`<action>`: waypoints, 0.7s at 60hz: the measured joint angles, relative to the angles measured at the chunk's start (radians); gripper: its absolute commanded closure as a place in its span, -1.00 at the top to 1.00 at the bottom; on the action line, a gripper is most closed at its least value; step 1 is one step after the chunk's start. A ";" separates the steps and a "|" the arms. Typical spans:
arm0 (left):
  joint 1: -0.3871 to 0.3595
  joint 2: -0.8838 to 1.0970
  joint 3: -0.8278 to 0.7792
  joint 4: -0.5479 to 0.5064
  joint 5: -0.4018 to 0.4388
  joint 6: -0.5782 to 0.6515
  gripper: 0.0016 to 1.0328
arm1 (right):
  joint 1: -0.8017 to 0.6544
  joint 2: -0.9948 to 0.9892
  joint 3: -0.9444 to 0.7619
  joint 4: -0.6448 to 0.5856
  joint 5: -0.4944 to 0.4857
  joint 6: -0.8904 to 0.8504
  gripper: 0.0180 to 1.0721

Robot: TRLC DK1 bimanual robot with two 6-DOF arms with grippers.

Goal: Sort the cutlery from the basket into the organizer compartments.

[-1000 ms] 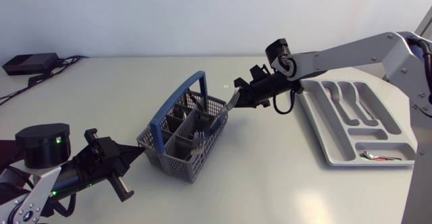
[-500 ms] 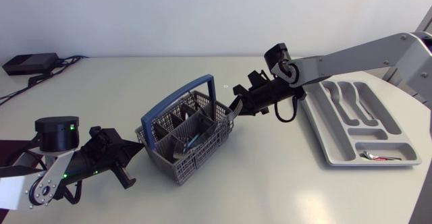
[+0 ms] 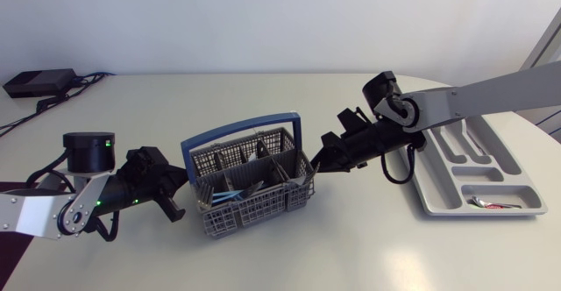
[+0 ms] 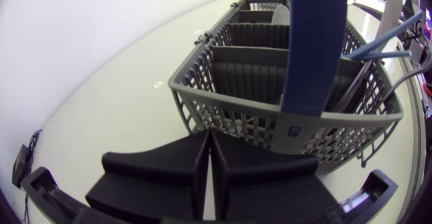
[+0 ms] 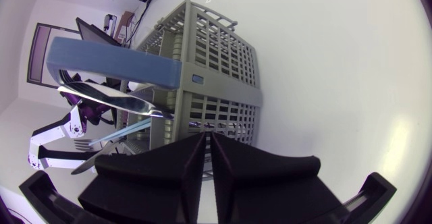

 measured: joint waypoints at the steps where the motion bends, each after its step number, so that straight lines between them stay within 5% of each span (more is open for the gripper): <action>1: -0.002 0.005 0.005 0.001 0.000 0.000 -0.93 | 0.000 -0.005 -0.005 -0.003 0.000 -0.002 -0.75; 42: -0.075 0.199 0.219 0.005 0.003 -0.029 -0.93 | -0.044 -0.110 -0.091 -0.041 0.009 -0.071 -0.75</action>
